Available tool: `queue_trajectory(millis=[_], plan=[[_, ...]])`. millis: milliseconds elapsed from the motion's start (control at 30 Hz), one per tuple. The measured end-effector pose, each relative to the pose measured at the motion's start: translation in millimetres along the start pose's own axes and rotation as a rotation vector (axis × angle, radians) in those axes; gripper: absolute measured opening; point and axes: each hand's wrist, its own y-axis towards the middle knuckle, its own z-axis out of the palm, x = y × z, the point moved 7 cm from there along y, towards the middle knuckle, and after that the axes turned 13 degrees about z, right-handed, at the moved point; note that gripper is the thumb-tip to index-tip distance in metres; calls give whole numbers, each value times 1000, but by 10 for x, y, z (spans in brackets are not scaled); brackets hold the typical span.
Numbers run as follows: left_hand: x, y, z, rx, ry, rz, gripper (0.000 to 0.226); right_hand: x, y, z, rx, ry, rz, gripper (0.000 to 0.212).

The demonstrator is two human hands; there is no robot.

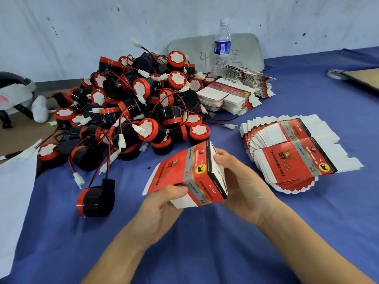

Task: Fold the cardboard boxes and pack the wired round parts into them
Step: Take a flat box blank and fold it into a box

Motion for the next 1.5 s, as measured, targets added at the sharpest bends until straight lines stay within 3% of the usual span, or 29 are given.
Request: queue_trajectory(millis=[167,333,500,833,1033,1300,1500], plan=[[-36,-23,21,6,-25,36,63,60,-23,34,54,-54,-41,53],[-83,-43,38,13,-21,89,55,77,-32,72,113,-85,-72,52],[-109,-58,61,11,-62,103,72,95,-29,81,172,-80,-91,56],[-29,-65,58,39,57,105,41,64,29,-4,69,-132,-158,51],[-10,-53,103,101,103,123,42,50,28,-35,34,-197,-193,50],[5,-53,13,27,136,111,48,80,12,-11,56,-238,-213,53],[-43,-12,51,-18,-73,112,61,113,-10,36,141,-200,-190,67]])
